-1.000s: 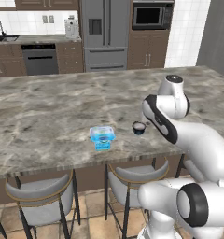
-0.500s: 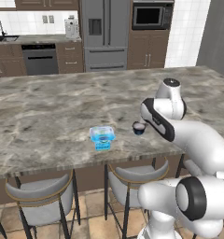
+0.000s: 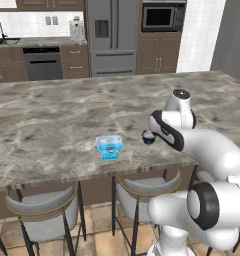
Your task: Stack the yogurt containers by placing the smaller containers on top of the larger containers.
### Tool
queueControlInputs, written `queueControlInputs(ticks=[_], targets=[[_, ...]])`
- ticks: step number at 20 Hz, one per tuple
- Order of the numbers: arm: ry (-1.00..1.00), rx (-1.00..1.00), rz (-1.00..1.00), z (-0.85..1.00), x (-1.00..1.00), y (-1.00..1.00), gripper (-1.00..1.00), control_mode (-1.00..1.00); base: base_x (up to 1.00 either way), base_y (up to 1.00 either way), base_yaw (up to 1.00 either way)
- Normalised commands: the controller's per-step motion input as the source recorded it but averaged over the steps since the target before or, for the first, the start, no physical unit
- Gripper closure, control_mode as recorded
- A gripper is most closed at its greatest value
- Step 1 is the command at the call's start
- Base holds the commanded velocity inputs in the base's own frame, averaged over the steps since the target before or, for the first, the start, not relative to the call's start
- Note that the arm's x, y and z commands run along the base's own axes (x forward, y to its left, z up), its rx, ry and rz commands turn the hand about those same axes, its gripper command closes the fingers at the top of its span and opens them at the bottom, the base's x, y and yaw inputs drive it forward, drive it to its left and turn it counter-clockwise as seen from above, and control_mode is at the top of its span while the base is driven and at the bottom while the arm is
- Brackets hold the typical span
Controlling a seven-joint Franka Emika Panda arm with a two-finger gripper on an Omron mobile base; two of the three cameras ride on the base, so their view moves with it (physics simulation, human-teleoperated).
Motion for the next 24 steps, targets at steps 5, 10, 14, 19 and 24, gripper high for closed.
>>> queueControlInputs(ticks=[5,10,14,19,24], targets=[[-0.02,0.00,0.00,-0.14,0.15,-0.02,-1.00,-1.00,0.00,0.00,0.00],[-0.01,0.00,0.00,-0.11,0.12,-0.05,-1.00,-1.00,0.00,0.00,0.00],[-0.01,0.00,0.00,-0.11,0.12,-0.02,-1.00,-1.00,0.00,0.00,0.00],[0.00,0.00,0.00,-0.10,0.13,0.00,-1.00,-1.00,0.00,0.00,0.00],[0.00,0.00,0.00,-0.10,0.13,0.00,-1.00,-1.00,0.00,0.00,0.00]])
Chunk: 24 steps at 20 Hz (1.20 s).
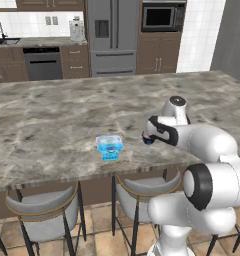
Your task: Stack the yogurt containers by placing the smaller containers on top of the larger containers.
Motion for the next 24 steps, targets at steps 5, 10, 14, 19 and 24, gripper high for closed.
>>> queueControlInputs(ticks=[5,10,14,19,24], targets=[[-0.01,0.00,0.00,-0.11,0.12,0.00,-1.00,-1.00,0.00,0.00,0.00],[0.00,0.00,0.00,-0.09,0.11,0.00,-1.00,-1.00,0.00,0.00,0.00],[0.00,0.01,0.00,-0.06,0.12,0.00,-1.00,-1.00,0.00,0.00,0.00],[0.00,0.01,0.00,-0.04,0.15,0.00,-1.00,-1.00,0.00,0.00,0.00],[0.00,0.01,0.00,-0.04,0.17,0.00,-1.00,-1.00,0.00,0.00,0.00]])
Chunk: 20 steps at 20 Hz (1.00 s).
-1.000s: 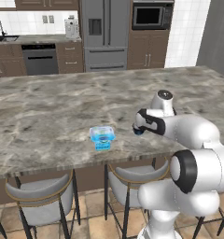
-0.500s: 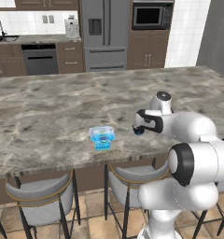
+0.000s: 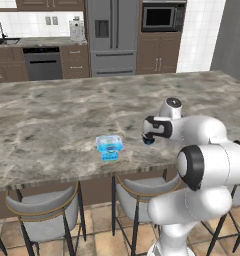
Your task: Stack the yogurt containers by placing the smaller containers on top of the larger containers.
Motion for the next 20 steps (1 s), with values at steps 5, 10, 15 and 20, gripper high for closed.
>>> queueControlInputs(ticks=[5,10,15,20], targets=[[0.00,0.00,0.00,-0.10,0.13,0.00,-1.00,-1.00,0.00,0.00,0.00],[0.00,0.00,0.00,-0.13,0.14,0.00,-1.00,-1.00,0.00,0.00,0.00],[0.00,0.00,0.00,-0.13,0.14,0.00,-1.00,-1.00,0.00,0.00,0.00],[0.00,0.00,0.00,-0.11,0.15,0.00,-1.00,-1.00,0.00,0.00,0.00]])
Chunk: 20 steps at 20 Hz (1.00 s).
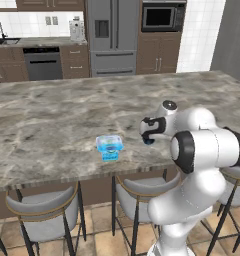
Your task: Stack the yogurt containers by placing the smaller containers on top of the larger containers.
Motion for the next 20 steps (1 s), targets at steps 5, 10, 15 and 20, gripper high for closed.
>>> queueControlInputs(ticks=[5,10,15,20], targets=[[0.00,0.00,0.00,-0.09,0.16,0.00,-1.00,-1.00,0.00,0.00,0.00],[0.00,0.01,0.00,-0.07,0.17,0.00,-1.00,-1.00,0.00,0.00,0.00],[0.00,0.01,0.00,-0.07,0.16,-0.02,-1.00,-1.00,0.00,0.00,0.00],[0.00,0.00,0.00,-0.03,0.10,-0.09,-1.00,-1.00,0.00,0.00,0.00]])
